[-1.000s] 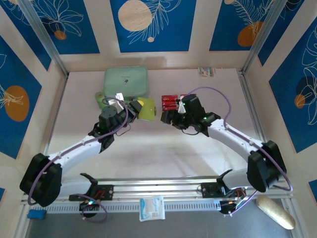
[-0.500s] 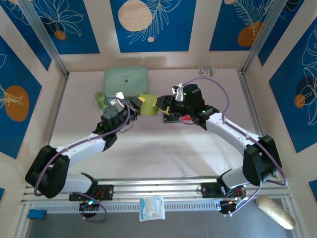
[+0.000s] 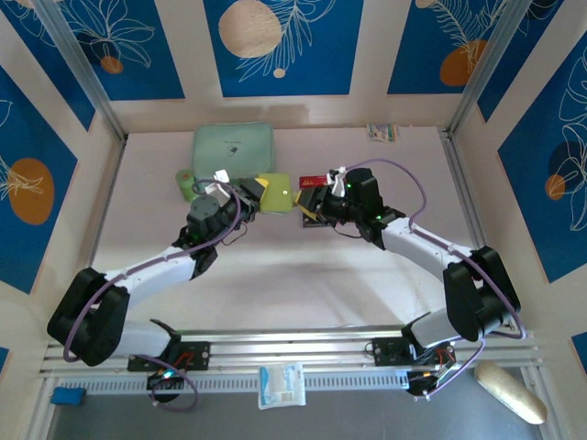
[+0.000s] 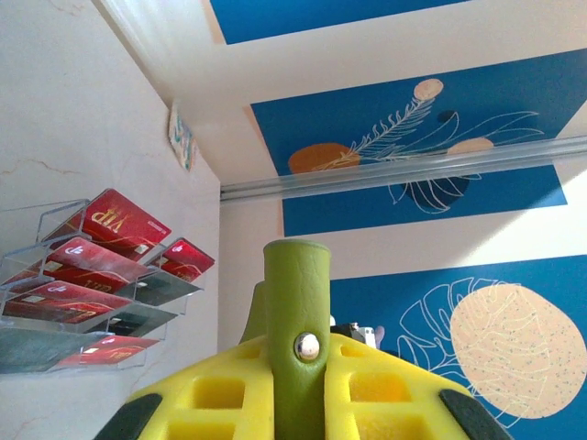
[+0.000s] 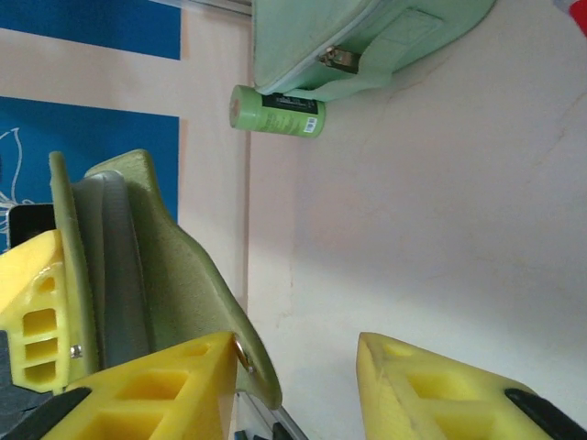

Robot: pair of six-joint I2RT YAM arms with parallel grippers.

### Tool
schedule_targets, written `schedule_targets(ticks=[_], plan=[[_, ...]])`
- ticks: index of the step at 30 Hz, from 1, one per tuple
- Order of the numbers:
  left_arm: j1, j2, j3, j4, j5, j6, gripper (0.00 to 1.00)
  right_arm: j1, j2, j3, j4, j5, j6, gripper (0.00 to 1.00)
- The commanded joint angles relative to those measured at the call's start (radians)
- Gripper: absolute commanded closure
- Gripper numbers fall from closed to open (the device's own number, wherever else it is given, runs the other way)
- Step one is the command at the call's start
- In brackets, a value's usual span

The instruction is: Put the credit cards into the card holder

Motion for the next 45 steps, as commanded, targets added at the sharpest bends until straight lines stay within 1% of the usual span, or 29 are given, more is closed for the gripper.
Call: schedule_targets(ticks=[1, 5, 18, 33, 37, 45], plan=[[-0.001, 0.003, 0.015, 0.079, -0.013, -0.011, 1.00, -0.005, -0.005, -0.017, 0.059, -0.037, 0.038, 0.60], [-0.002, 0.003, 0.013, 0.084, -0.013, -0.013, 1.00, -0.004, 0.009, -0.027, 0.119, -0.072, 0.068, 0.60], [-0.006, 0.032, 0.022, 0.125, 0.000, -0.028, 1.00, 0.010, 0.074, -0.067, 0.418, -0.206, 0.204, 0.61], [-0.013, 0.071, 0.030, 0.155, 0.010, -0.038, 1.00, 0.015, 0.105, -0.072, 0.543, -0.281, 0.268, 0.62], [-0.015, 0.071, 0.034, 0.154, 0.010, -0.035, 1.00, 0.014, 0.115, -0.081, 0.556, -0.279, 0.277, 0.68], [-0.017, 0.063, 0.031, 0.151, 0.007, -0.033, 1.00, 0.005, 0.134, -0.108, 0.601, -0.279, 0.304, 0.93]])
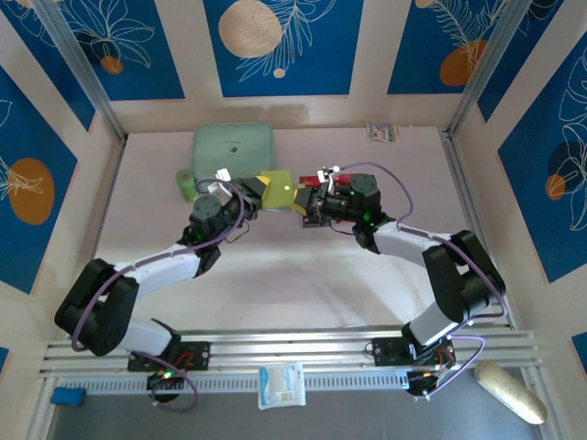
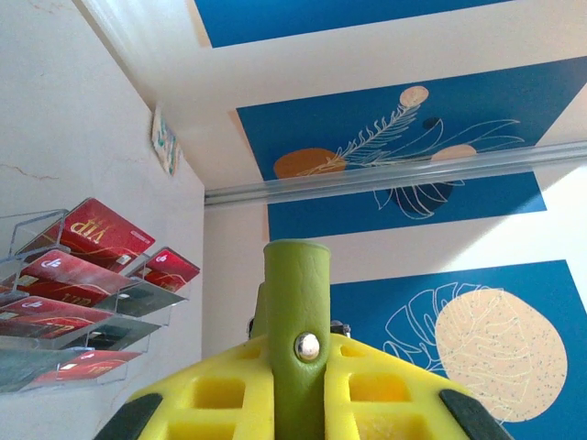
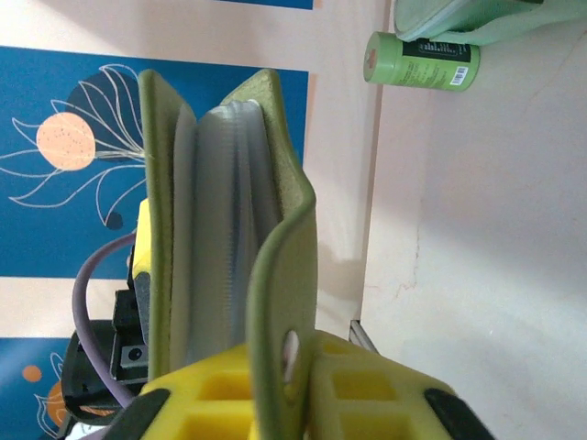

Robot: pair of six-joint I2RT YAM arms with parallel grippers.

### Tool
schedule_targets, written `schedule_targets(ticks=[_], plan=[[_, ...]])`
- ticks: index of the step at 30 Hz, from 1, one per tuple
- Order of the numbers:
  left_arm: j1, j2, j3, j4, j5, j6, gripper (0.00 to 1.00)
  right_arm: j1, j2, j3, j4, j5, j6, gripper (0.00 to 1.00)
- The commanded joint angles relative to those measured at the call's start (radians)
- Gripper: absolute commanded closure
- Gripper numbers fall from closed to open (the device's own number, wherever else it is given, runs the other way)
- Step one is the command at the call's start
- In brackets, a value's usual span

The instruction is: Put the credit cards into the card holder

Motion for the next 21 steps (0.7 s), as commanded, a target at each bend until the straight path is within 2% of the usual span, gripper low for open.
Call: schedule_targets(ticks=[1, 2, 8, 9, 12, 15, 19, 20, 21], plan=[[-0.015, -0.002, 0.029, 0.049, 0.007, -0.007, 1.00, 0.008, 0.009, -0.017, 0.048, -0.051, 0.009, 0.97], [-0.014, -0.002, 0.028, 0.050, 0.005, -0.006, 1.00, 0.009, 0.008, -0.017, 0.047, -0.050, 0.010, 1.00], [-0.013, 0.004, 0.030, 0.047, 0.010, 0.003, 1.00, 0.001, 0.001, -0.027, 0.046, -0.050, 0.007, 1.00], [-0.014, 0.004, 0.028, 0.044, 0.010, 0.006, 0.92, 0.000, -0.002, -0.031, 0.047, -0.051, 0.007, 1.00], [-0.013, -0.004, 0.020, 0.023, 0.007, 0.027, 0.59, -0.005, -0.012, -0.041, 0.040, -0.052, -0.005, 1.00], [-0.011, -0.025, 0.003, -0.021, 0.005, 0.065, 0.34, -0.010, -0.023, -0.058, 0.018, -0.057, -0.025, 1.00], [0.004, -0.079, -0.036, -0.113, 0.011, 0.130, 0.14, -0.013, -0.040, -0.085, -0.015, -0.066, -0.063, 1.00], [0.010, -0.097, -0.047, -0.147, 0.016, 0.158, 0.06, -0.013, -0.045, -0.097, -0.025, -0.067, -0.078, 1.00], [0.018, -0.115, -0.055, -0.190, 0.021, 0.181, 0.03, -0.012, -0.048, -0.107, -0.036, -0.067, -0.092, 1.00]])
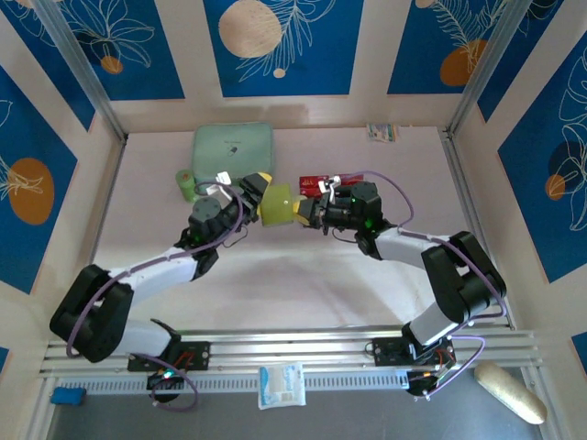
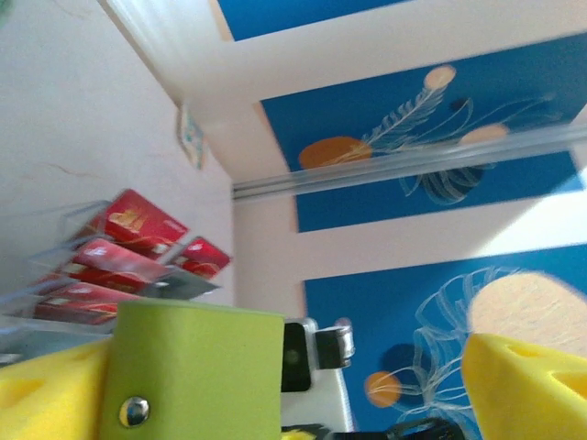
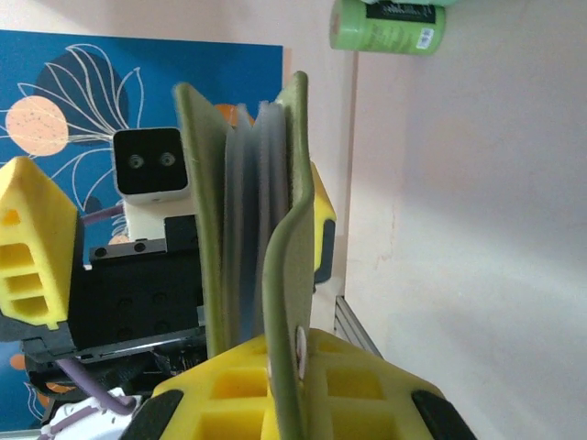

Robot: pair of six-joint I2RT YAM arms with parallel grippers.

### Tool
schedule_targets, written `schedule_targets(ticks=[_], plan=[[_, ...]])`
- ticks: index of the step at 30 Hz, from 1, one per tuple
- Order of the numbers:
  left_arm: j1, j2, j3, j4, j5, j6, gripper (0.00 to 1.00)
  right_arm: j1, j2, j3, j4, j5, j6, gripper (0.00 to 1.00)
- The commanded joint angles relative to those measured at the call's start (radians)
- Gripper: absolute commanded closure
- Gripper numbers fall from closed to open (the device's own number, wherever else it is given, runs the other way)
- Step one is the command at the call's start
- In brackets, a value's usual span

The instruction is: Put the credit cards into the card holder

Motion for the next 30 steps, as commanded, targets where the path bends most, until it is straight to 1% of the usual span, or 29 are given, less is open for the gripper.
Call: schedule_targets(ticks=[1, 4, 7, 9, 13, 17, 22, 30], plan=[[0.022, -0.078, -0.034, -0.136, 0.014, 0.118, 0.02, -0.002, -0.041, -0.036, -0.037, -0.029, -0.071, 1.00], [0.038, -0.140, -0.040, -0.288, 0.012, 0.212, 0.00, 0.002, -0.044, -0.078, -0.053, -0.026, -0.107, 1.00], [0.041, -0.182, 0.013, -0.514, -0.006, 0.357, 0.00, 0.017, -0.038, -0.113, -0.067, -0.011, -0.143, 1.00], [0.040, -0.183, 0.069, -0.663, -0.019, 0.444, 0.00, 0.033, -0.033, -0.131, -0.087, 0.009, -0.173, 1.00], [0.034, -0.137, 0.162, -0.830, -0.017, 0.550, 0.00, 0.064, -0.005, -0.157, -0.085, 0.036, -0.203, 1.00], [0.004, -0.062, 0.252, -0.931, -0.021, 0.611, 0.00, 0.083, 0.029, -0.176, -0.056, 0.061, -0.206, 1.00], [-0.054, 0.039, 0.355, -1.025, -0.061, 0.673, 0.00, 0.106, 0.050, -0.189, -0.043, 0.100, -0.212, 1.00], [-0.131, 0.184, 0.509, -1.149, -0.139, 0.739, 0.00, 0.117, 0.035, -0.207, -0.058, 0.157, -0.226, 1.00]])
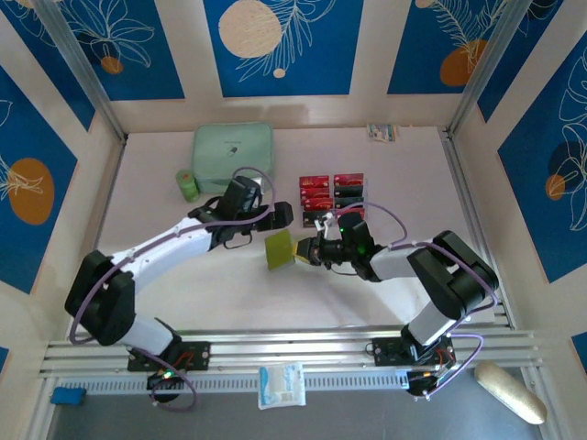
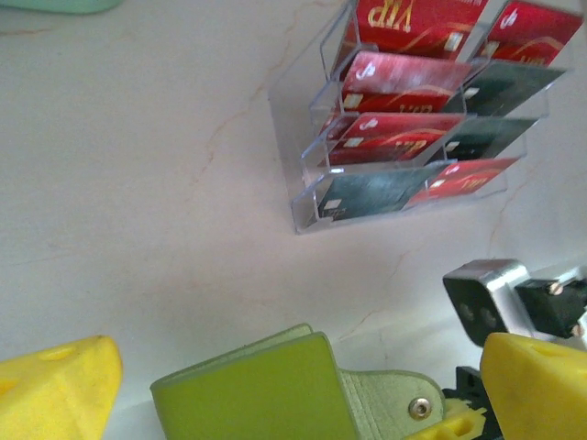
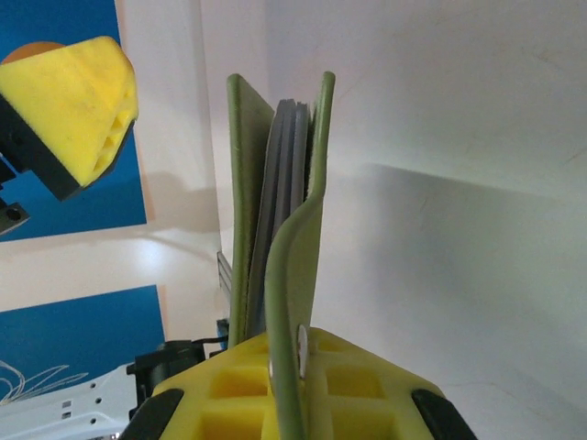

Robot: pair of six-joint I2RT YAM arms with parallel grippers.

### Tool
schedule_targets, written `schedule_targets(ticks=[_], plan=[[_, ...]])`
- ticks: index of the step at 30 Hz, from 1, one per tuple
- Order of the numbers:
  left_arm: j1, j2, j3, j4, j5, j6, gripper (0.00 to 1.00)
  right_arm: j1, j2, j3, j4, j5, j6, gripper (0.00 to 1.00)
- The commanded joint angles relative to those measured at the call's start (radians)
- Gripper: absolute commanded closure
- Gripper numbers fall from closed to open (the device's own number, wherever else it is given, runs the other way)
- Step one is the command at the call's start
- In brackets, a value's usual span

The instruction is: Put the credit cards into the card holder

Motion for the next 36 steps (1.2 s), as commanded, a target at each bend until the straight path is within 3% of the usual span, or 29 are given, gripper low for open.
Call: schedule_targets(ticks=[1, 17, 36], plan=[[-0.033, 0.050, 0.073, -0.098, -0.060, 0.060, 0.00, 0.012, -0.015, -0.010, 0.013, 0.036, -0.032, 1.00], [-0.103, 0.237, 0.173, -0.176, -0.140, 0.079, 0.00, 0.019, -0.088, -0.031, -0.070, 0.125, -0.057, 1.00], [-0.108, 0.220, 0.132, -0.223, -0.191, 0.121, 0.00, -0.005, -0.116, -0.058, -0.087, 0.146, -0.055, 1.00]])
